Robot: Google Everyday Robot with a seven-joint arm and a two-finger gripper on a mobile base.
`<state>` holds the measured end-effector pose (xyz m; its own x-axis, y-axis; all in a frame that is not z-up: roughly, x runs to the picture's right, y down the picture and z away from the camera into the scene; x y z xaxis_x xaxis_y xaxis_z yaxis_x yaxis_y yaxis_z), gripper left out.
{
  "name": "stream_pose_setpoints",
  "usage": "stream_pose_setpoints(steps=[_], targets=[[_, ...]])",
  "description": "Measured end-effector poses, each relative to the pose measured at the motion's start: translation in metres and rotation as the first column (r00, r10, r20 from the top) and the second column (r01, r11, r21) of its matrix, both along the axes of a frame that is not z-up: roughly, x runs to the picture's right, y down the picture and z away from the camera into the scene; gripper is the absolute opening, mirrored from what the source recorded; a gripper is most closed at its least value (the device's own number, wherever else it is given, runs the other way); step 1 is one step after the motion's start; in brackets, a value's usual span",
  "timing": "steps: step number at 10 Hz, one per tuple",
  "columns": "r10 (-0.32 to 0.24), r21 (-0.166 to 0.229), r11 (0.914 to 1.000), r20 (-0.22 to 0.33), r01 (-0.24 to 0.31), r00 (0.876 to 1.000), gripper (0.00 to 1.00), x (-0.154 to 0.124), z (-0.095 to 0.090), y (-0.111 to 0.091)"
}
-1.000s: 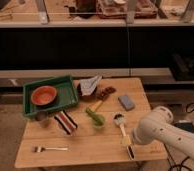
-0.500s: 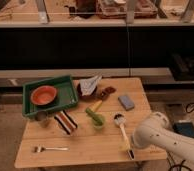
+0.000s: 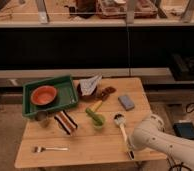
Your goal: Wipe red bowl with brush
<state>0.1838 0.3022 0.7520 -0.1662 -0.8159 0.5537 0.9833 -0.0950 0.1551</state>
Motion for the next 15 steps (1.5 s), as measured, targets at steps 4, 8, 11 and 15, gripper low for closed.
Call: stream_pose_setpoints(steps=[4, 8, 11, 15], targets=[[-0.025, -0.004, 0.9997, 0.020, 0.026, 0.999, 0.32, -0.015, 0.004, 0.001], [-0.030, 0.003, 0.9995, 0.015, 0.030, 0.999, 0.41, -0.016, 0.005, -0.005], [-0.015, 0.024, 0.9996, 0.008, 0.015, 1.000, 0.71, -0.010, 0.001, -0.016], [-0.003, 0.029, 0.9996, -0.016, 0.003, 1.000, 0.80, -0.004, 0.021, -0.003]])
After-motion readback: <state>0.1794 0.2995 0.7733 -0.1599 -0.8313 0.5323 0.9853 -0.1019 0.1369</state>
